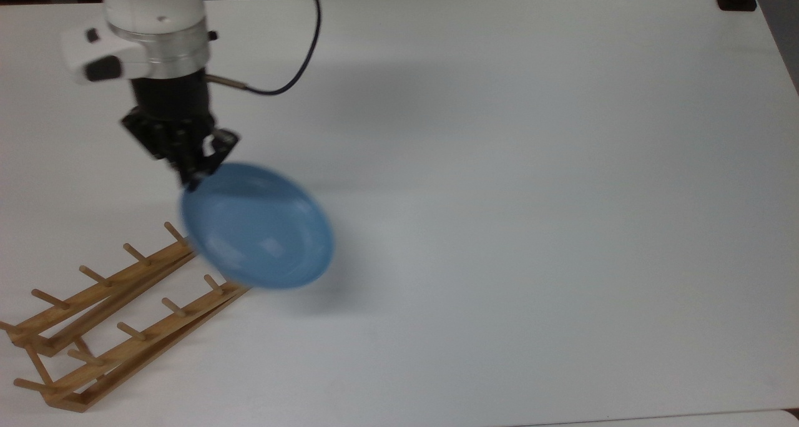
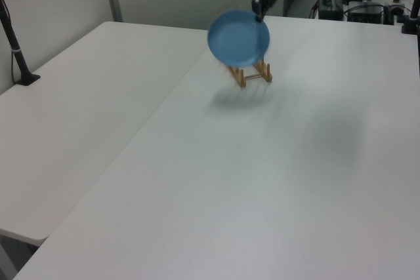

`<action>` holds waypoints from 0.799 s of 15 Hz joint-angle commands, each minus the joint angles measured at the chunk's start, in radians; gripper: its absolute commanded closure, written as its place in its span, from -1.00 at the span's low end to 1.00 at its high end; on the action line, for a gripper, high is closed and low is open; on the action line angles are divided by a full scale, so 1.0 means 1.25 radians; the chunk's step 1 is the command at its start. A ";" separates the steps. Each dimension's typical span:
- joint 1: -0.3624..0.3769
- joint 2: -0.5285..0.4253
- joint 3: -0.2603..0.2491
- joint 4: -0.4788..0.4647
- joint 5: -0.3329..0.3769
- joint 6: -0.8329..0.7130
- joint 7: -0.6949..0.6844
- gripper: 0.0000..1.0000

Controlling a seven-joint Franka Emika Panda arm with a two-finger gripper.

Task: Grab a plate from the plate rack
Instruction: 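Carry the plate away from the rack and lower it flat onto the table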

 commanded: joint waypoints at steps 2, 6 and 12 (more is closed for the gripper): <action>0.038 -0.041 -0.004 -0.067 0.066 -0.253 -0.347 1.00; 0.062 -0.045 -0.004 -0.121 0.068 -0.369 -0.675 1.00; 0.110 -0.031 -0.004 -0.224 0.070 -0.335 -0.908 1.00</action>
